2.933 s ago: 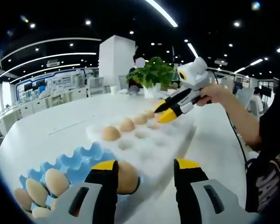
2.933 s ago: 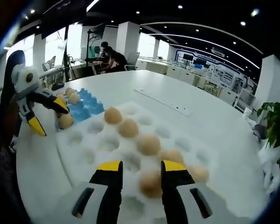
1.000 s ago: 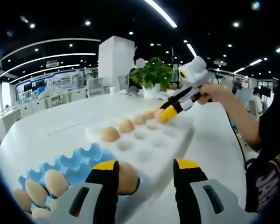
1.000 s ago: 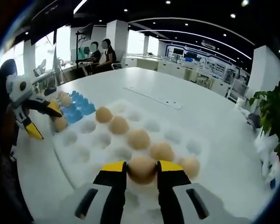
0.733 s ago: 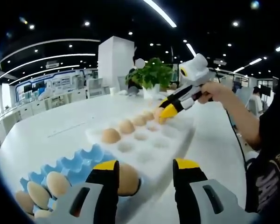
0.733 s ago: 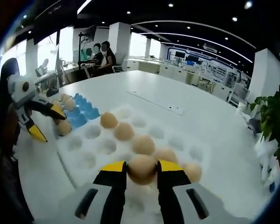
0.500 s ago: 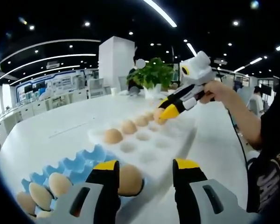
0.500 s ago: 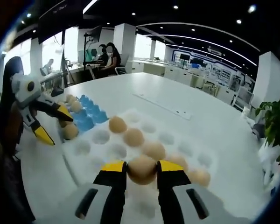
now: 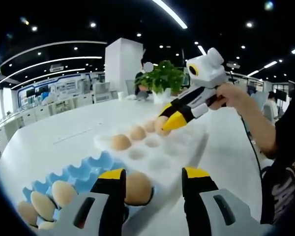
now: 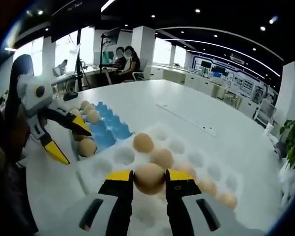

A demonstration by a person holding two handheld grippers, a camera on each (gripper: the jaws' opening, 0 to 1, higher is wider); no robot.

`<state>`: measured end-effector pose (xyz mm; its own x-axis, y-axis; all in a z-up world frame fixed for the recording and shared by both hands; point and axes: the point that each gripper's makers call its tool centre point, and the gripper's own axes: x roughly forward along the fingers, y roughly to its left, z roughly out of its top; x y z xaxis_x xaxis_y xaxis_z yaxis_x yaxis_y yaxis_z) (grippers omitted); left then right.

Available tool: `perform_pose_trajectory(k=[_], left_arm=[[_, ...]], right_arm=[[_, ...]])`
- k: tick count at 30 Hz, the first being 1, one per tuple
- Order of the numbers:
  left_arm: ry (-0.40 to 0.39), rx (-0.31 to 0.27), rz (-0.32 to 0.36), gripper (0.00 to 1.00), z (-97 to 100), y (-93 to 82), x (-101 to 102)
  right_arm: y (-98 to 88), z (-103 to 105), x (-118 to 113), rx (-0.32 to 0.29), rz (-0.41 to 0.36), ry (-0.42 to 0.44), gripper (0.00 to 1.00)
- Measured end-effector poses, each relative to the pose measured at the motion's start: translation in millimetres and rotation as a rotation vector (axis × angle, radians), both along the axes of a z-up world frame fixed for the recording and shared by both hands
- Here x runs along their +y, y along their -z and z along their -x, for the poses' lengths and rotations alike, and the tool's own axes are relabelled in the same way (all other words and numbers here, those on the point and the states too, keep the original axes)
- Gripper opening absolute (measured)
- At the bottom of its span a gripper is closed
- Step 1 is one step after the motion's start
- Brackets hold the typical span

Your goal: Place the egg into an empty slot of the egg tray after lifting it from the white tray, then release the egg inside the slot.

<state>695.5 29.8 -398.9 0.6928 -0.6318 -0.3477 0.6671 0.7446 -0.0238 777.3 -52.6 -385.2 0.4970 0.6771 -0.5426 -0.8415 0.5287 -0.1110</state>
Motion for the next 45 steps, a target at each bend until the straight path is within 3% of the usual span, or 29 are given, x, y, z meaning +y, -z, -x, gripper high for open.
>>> perform_pose_trajectory(k=[45], left_arm=[[-0.048, -0.042, -0.078, 0.45, -6.2, -0.9, 12]], right_arm=[[-10.8, 47, 90, 0.031, -0.077, -0.219, 0.27]])
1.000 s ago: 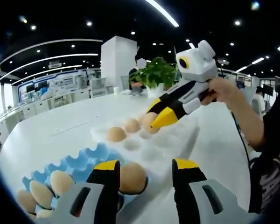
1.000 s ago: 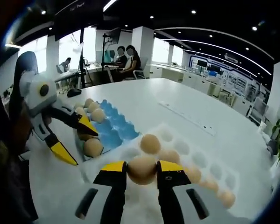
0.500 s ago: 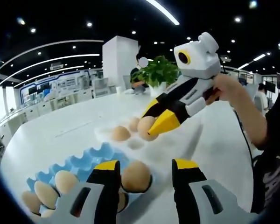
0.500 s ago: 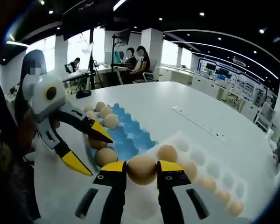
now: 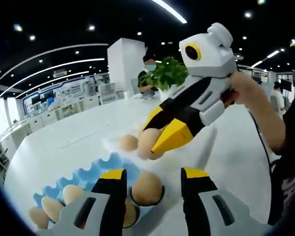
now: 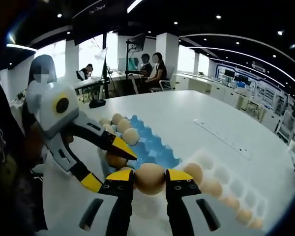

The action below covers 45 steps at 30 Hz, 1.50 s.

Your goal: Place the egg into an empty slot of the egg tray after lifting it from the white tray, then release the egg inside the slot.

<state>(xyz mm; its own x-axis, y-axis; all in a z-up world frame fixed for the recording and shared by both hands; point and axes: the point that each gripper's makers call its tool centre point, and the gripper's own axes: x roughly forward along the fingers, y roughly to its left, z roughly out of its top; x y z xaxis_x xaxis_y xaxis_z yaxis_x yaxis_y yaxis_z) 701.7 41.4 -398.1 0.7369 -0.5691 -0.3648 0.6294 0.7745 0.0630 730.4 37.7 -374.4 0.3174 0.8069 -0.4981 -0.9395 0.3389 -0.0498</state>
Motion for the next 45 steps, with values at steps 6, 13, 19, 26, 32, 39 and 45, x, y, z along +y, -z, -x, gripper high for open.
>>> perform_pose_trajectory(k=[6, 13, 19, 26, 32, 39, 45], left_arm=[[-0.008, -0.009, 0.000, 0.44, -1.7, -2.2, 2], [-0.019, -0.017, -0.006, 0.44, -3.7, -3.2, 5], [-0.026, -0.030, -0.033, 0.43, -8.0, -3.5, 6], [-0.032, -0.052, -0.047, 0.42, -16.3, -8.7, 5], [-0.031, -0.053, -0.032, 0.39, -19.1, -9.7, 3], [-0.028, -0.047, -0.030, 0.33, -18.7, -9.1, 0], [-0.014, -0.050, -0.042, 0.29, -15.7, -6.9, -4]], right_arm=[[1.7, 3, 7, 0.007, 0.005, -0.017, 0.27], [1.5, 9, 15, 0.025, -0.005, -0.045, 0.27], [2.7, 9, 18, 0.035, -0.011, -0.051, 0.27], [0.7, 8, 18, 0.041, -0.027, -0.051, 0.27], [-4.3, 10, 19, 0.030, -0.037, -0.056, 0.26], [-6.0, 10, 20, 0.025, -0.041, -0.055, 0.27], [-3.3, 11, 18, 0.050, -0.055, -0.051, 0.27]])
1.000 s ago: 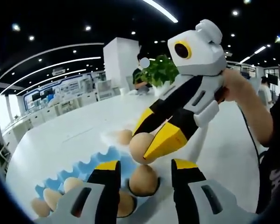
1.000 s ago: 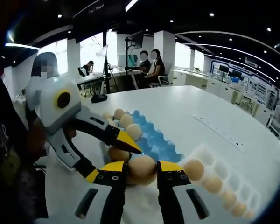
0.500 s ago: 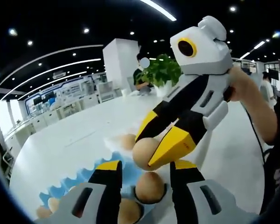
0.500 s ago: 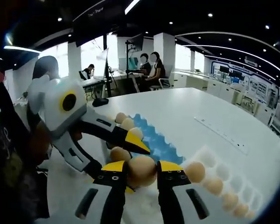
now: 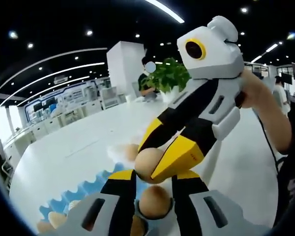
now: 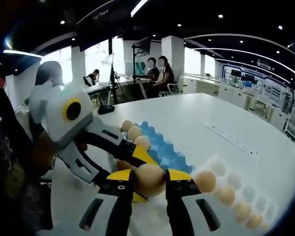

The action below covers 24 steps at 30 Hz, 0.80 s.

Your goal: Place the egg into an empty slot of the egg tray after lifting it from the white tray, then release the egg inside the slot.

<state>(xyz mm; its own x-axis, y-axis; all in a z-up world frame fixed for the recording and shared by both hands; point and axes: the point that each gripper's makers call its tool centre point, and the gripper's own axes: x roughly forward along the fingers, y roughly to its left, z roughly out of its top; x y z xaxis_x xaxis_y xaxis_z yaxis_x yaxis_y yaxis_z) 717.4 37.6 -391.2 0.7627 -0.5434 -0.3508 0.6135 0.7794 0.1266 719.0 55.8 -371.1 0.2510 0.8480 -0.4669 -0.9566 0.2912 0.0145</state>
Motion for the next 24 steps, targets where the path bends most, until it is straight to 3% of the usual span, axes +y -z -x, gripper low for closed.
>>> perform_pose_trajectory(k=[13, 24], left_arm=[[-0.011, 0.007, -0.004, 0.27, -1.5, 2.6, 1], [-0.044, 0.005, 0.012, 0.27, -4.9, 1.0, 11]], right_arm=[[1.9, -2, -1, 0.010, -0.017, -0.001, 0.26], [-9.3, -8, -6, -0.015, -0.069, 0.015, 0.25]])
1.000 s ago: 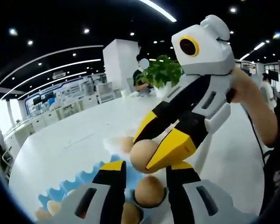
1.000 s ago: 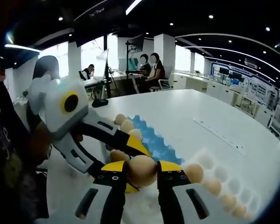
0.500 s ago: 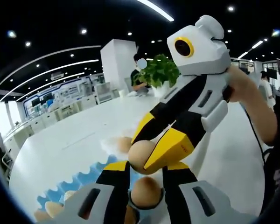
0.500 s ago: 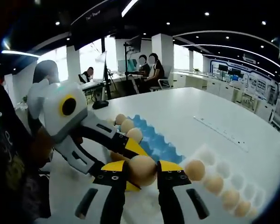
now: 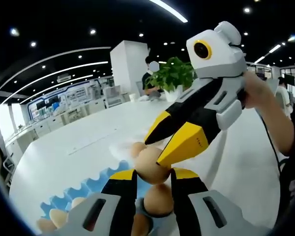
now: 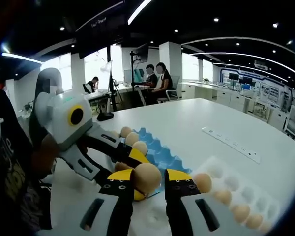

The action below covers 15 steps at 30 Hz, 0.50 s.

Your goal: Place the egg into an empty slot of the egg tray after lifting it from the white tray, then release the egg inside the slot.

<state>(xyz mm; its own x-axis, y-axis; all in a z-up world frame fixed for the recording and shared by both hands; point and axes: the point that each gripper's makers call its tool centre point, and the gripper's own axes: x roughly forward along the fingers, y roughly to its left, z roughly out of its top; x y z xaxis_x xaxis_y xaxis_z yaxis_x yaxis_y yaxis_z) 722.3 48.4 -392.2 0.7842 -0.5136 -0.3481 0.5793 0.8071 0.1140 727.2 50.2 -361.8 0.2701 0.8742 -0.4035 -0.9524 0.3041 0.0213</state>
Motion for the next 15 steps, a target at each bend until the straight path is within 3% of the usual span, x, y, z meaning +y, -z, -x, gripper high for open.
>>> perform_pose_trajectory(k=[15], left_arm=[[-0.063, -0.005, 0.006, 0.27, -5.8, -2.5, 23]], right_arm=[[7.3, -6, -15, -0.004, 0.002, 0.047, 0.25]])
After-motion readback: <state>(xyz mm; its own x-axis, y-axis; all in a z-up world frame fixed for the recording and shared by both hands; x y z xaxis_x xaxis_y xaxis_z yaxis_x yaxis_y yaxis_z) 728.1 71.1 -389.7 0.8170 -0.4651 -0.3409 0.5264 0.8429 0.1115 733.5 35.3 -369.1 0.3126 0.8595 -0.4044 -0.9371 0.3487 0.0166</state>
